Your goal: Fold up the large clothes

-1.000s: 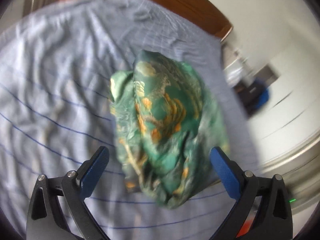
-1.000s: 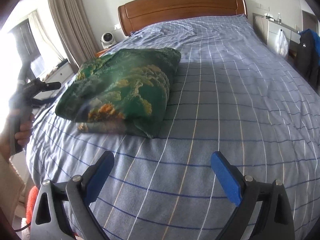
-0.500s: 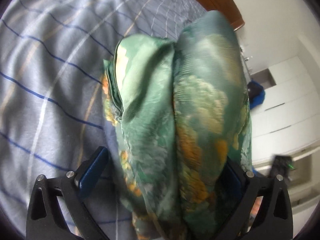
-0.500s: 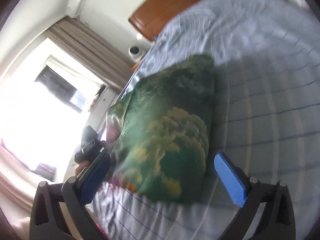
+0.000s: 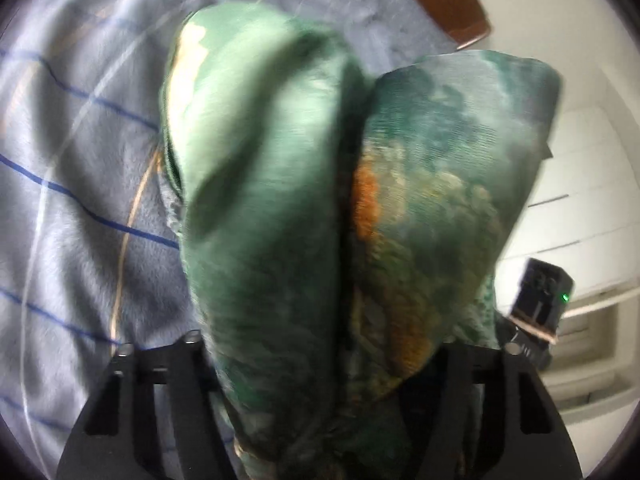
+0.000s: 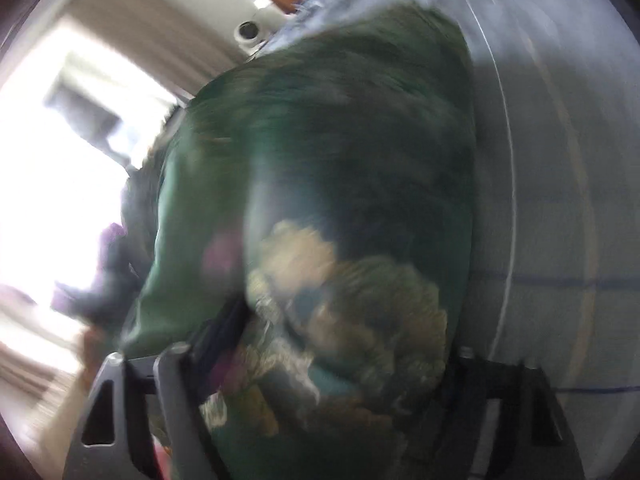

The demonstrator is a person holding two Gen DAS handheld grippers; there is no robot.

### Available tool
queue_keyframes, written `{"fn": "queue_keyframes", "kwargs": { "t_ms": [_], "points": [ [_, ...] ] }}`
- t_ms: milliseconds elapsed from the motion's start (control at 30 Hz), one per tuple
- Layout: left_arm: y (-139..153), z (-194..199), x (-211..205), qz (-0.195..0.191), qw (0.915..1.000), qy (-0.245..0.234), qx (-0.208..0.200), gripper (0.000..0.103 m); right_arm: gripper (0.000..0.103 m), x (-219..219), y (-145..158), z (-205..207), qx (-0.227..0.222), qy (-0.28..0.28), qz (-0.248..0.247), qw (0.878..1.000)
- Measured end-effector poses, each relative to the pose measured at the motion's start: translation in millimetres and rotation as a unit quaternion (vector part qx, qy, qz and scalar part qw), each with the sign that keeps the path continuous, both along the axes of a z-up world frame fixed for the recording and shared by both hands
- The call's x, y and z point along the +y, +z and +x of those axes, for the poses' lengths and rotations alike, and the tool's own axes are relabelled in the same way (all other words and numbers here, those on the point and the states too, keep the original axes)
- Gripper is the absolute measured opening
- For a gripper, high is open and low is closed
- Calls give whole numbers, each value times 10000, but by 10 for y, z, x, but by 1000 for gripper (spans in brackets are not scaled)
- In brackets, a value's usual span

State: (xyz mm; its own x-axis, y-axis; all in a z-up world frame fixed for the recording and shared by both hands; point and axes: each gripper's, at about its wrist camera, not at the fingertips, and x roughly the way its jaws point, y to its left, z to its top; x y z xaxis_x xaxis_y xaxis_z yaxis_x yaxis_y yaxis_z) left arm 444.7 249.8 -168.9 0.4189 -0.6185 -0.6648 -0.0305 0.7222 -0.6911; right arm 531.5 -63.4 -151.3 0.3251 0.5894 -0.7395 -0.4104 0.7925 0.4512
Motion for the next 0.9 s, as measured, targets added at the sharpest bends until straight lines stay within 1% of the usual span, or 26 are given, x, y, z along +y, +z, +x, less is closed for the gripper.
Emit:
{"fn": "queue_keyframes", "kwargs": {
  "t_ms": [67,100,167,233,333,467,500,533,633,667,700,733,767,800,833,867,900],
  "points": [
    [141,-151,-24,-73,9996,11,-281,57,70,197,173,-238,-666,214,-526,9962],
    [200,-213,-30,-122,9992,15,-383,56,70,274,237,-351,-923,299,-686,9929],
    [365,-343,-63,-94,9981,19,-615,56,70,378,370,-576,-1374,410,-831,9862],
    [499,-431,-58,-92,9969,37,-775,56,69,417,499,-750,-1672,471,-776,9817],
    [731,-521,-18,-206,9945,78,-1024,56,69,385,729,-948,-1985,449,-480,9779],
    [1153,-558,-38,-3,9895,87,-1439,56,69,348,986,-1052,-2280,415,-163,9726],
    [1220,-570,-59,50,9886,85,-1502,56,69,348,1045,-1050,-2325,401,-65,9718],
    [1310,-547,-69,143,9874,84,-1572,56,69,328,1088,-1042,-2352,381,16,9712],
    [1370,-442,-167,401,9852,93,-1666,56,69,300,1142,-967,-2349,349,226,9711],
    [1345,-350,-217,524,9846,114,-1665,59,69,274,1145,-879,-2277,328,324,9726],
    [1301,-315,-274,641,9842,113,-1647,68,71,198,1156,-709,-2166,300,398,9750],
    [1208,-219,-293,773,9844,117,-1573,75,77,157,1094,-600,-2004,236,488,9782],
    [1038,-83,-328,948,9855,192,-1394,85,81,105,992,-464,-1735,140,602,9829],
    [892,-2,-338,1076,9863,273,-1218,90,94,10,867,-264,-1376,-3,654,9883],
    [736,60,-352,1229,9866,348,-1019,89,102,-46,755,-149,-1117,-199,603,9917],
    [590,79,-370,1521,9836,434,-866,87,102,-143,593,-24,-847,-591,269,9943],
    [540,22,-387,1735,9794,494,-907,87,102,-210,521,-7,-813,-845,-40,9931]
  ]
}}
